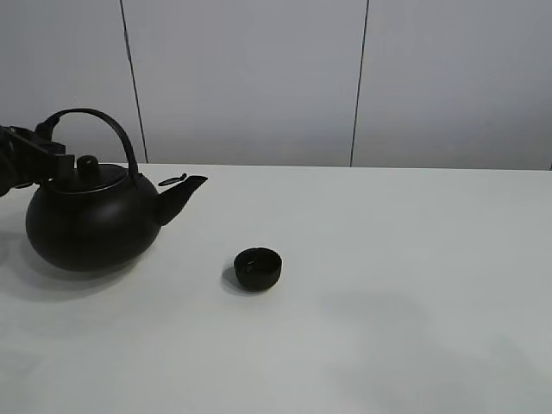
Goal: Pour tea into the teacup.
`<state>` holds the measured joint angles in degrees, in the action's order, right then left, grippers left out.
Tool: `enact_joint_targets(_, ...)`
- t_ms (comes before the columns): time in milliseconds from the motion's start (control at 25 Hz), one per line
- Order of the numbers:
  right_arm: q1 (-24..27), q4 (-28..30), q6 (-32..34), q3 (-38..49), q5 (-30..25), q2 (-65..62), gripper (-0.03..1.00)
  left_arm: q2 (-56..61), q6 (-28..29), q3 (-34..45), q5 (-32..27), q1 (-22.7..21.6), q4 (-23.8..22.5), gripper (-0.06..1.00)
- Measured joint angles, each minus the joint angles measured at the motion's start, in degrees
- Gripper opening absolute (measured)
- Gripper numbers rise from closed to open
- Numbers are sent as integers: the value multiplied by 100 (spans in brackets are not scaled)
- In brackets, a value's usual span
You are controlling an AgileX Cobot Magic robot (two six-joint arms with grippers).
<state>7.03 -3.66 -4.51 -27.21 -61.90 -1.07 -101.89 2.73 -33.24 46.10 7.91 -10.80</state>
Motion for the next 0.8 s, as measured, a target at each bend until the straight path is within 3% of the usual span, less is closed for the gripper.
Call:
enact_joint_targets(200, 0, 0, 0, 0, 0, 0, 53, -197, -5, 189, 516, -6, 17, 11)
enact_joint_targets(800, 0, 0, 0, 0, 0, 0, 53, -396, -11, 383, 743, -6, -264, 11)
